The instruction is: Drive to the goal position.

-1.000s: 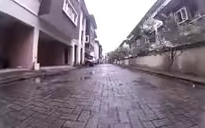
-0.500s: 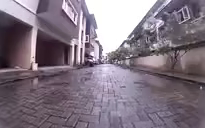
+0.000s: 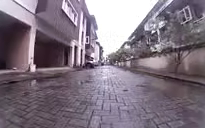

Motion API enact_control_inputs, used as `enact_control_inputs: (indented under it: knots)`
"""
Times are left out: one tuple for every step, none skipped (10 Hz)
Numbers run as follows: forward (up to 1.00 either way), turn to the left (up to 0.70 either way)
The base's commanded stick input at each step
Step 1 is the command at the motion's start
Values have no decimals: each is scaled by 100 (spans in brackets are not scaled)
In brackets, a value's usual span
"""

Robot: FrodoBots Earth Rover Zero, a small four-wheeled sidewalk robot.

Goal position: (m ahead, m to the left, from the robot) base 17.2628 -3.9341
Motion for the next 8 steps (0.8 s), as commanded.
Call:
enact_control_inputs:
  knots:
    - [50,0]
    - [50,0]
    - [50,0]
    - [50,0]
    - [50,0]
    - [50,0]
    - [50,0]
    - [50,0]
